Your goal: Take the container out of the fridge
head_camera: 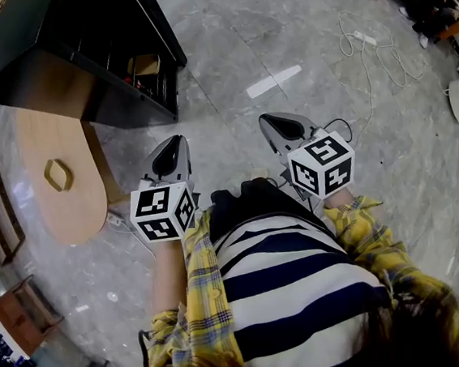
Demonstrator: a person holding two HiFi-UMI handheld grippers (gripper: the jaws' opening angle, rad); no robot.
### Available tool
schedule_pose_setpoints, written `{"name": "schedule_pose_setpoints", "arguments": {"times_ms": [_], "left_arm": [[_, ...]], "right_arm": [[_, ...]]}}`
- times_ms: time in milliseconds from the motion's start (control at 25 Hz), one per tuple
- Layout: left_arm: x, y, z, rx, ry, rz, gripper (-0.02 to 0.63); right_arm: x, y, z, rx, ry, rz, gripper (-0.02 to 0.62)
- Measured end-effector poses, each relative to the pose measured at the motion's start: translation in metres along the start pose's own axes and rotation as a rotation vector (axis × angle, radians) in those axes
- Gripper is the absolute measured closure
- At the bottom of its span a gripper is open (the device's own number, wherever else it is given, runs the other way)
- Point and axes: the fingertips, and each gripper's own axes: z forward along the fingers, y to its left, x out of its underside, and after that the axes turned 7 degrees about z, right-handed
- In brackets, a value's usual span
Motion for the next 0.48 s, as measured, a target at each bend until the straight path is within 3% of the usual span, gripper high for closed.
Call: {"name": "schedule_pose_setpoints", "arguments": {"times_ms": [320,480], "left_arm": [[-0.014,-0.009,0.025,-0.087,0.023,0.146,0.569],[-0.014,-0.012,0.036,-0.106,0.04,0.178,0.569]], "right_arm": [[-0.011,-0.021,0.01,-0.061,0.022,-0.017,0.568],[-0.011,-0.027,0.014,-0.078,0.033,-0.024,0.568]]}}
